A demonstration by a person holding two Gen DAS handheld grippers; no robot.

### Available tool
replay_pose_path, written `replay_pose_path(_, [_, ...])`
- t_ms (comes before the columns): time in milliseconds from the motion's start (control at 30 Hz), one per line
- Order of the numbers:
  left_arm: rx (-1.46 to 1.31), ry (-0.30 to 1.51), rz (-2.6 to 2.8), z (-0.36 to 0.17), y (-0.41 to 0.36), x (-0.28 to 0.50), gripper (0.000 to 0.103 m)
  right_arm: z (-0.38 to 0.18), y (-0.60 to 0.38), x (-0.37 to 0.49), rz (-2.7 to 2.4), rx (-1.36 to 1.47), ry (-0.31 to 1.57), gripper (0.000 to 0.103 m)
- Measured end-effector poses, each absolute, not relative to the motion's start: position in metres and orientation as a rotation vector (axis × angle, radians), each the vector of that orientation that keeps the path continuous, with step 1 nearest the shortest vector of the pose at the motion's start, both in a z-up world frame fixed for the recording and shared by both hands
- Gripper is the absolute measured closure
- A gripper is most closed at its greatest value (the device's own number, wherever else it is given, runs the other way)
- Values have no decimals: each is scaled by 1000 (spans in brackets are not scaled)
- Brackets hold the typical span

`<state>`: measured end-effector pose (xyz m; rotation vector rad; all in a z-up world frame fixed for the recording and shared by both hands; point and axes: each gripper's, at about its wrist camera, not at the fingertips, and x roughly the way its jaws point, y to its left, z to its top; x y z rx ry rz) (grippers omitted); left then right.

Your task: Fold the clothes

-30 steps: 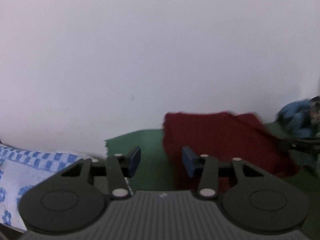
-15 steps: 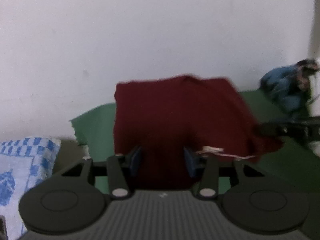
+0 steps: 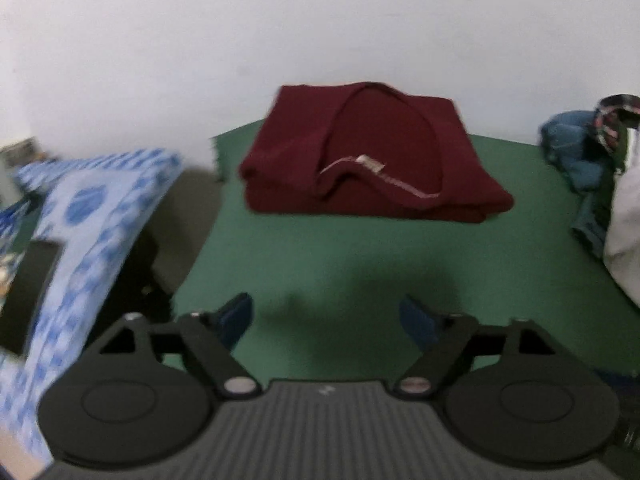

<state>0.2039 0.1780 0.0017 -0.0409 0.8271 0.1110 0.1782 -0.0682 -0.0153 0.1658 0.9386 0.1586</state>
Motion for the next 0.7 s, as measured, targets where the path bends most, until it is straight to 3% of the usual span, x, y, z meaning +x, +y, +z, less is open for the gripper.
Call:
replay_pose_path(33, [-34,813,133,4,176,196,4,-12,-65,173,154,163,941,58])
replay_pose_path(67, [-28,800,155,7,173,188,2,-9,-62,167,155,159,938,50])
replay_pose_path(367, [-4,801,215,23,167,137,1,11,-29,124,204,43,838,26])
replay_pose_path(700, [-79,788,230,61,165,87,1,48,-22,101,191,-48,744,21])
